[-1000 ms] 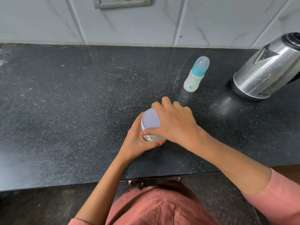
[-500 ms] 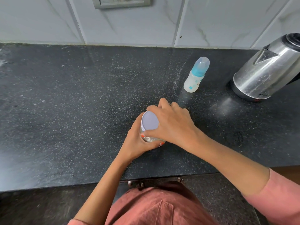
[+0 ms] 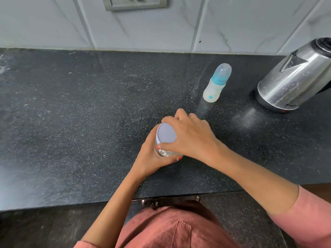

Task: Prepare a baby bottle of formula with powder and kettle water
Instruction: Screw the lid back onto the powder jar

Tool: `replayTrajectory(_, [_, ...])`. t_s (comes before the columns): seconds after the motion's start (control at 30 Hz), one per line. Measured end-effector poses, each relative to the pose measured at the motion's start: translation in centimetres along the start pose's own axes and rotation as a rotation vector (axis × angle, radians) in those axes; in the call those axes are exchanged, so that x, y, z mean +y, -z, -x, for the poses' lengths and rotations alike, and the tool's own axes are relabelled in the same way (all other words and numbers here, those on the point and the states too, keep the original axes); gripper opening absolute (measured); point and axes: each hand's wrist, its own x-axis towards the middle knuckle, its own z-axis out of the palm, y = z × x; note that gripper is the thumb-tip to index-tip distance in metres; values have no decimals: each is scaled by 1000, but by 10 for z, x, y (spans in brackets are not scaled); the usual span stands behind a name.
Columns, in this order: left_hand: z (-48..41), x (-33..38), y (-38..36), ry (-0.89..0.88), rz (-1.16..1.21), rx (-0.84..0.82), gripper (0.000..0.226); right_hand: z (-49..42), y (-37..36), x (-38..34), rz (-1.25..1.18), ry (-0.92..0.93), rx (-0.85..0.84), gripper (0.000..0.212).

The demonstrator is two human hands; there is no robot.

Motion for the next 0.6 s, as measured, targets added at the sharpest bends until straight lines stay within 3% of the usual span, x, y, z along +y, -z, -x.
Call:
replayTrajectory(0.07, [1, -1, 0, -5, 5, -3, 84, 0, -3, -1, -11, -24, -11, 74])
replayTrajectory(0.17, [0, 0, 0, -6, 15, -8, 84, -1, 5, 7, -99, 83, -153, 90])
replayTrajectory(0.3, [0, 2, 1, -19, -11, -23, 79, -3, 15, 16, -12, 260, -300, 83])
replayTrajectory(0.47, [1, 1, -1, 9, 4, -8, 81, -1, 7, 7, 52, 99, -116, 71])
replayTrajectory(0.6, [2, -1, -1, -7, 2, -6, 84, 0, -2, -1, 52, -38, -25, 76])
